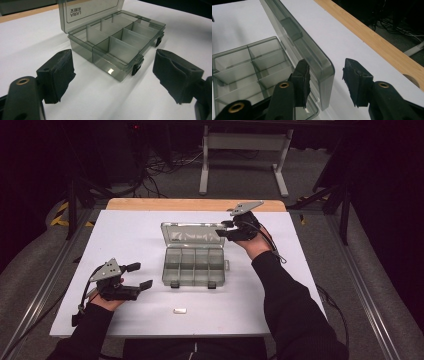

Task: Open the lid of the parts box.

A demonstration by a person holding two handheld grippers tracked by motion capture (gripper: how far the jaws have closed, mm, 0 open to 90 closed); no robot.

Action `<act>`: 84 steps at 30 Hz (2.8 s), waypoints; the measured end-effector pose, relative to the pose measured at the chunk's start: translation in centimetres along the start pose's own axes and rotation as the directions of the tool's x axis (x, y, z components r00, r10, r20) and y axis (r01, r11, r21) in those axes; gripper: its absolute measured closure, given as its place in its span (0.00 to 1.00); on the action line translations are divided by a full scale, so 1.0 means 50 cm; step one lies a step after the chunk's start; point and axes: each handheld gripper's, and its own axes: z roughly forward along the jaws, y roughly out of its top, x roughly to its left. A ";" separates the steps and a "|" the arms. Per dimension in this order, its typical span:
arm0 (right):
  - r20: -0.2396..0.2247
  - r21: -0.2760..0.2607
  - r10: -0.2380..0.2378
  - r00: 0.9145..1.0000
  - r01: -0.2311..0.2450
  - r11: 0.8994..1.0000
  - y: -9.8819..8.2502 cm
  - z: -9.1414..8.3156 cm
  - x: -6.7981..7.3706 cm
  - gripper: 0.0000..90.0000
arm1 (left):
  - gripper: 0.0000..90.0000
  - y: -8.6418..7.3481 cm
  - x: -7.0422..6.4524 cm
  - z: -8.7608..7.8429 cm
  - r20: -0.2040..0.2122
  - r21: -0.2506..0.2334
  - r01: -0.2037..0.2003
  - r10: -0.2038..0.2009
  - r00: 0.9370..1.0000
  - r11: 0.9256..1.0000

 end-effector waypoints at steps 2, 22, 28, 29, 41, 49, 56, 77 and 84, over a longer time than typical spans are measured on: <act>0.005 0.003 0.002 1.000 -0.002 1.000 0.001 0.003 -0.004 0.64 | 0.19 0.000 0.001 0.000 0.002 -0.004 0.001 -0.001 1.000 1.000; 0.025 -0.002 0.042 0.999 -0.042 0.999 0.006 0.045 -0.039 0.68 | 0.18 -0.001 0.005 -0.001 0.004 -0.010 -0.008 0.008 1.000 1.000; 0.029 0.000 0.057 0.998 -0.057 0.998 0.004 0.055 -0.046 0.66 | 0.18 -0.001 0.006 -0.002 0.006 -0.013 -0.006 0.006 1.000 1.000; 0.028 0.001 0.062 0.998 -0.062 0.998 0.003 0.057 -0.047 0.65 | 0.18 -0.001 0.006 -0.002 0.007 -0.013 -0.006 0.006 1.000 1.000; 0.007 0.013 0.153 0.988 -0.153 0.988 -0.018 0.084 -0.060 0.55 | 0.18 -0.002 0.005 -0.001 0.007 -0.007 -0.016 0.016 1.000 1.000; 0.023 0.047 0.171 0.985 -0.172 0.984 -0.029 0.107 -0.062 0.44 | 0.17 -0.002 0.006 -0.002 0.009 -0.010 -0.012 0.012 1.000 1.000; 0.023 0.069 0.190 0.981 -0.191 0.979 -0.042 0.123 -0.064 0.41 | 0.17 -0.002 0.006 -0.001 0.009 -0.009 -0.012 0.012 1.000 1.000; 0.017 0.137 0.261 0.965 -0.261 0.956 -0.080 0.144 -0.069 0.36 | 0.17 -0.003 0.005 0.001 0.011 -0.002 -0.007 0.007 1.000 1.000; 0.016 0.151 0.263 0.965 -0.263 0.953 -0.085 0.148 -0.068 0.35 | 0.17 -0.003 0.006 0.003 0.014 -0.001 -0.007 0.007 1.000 1.000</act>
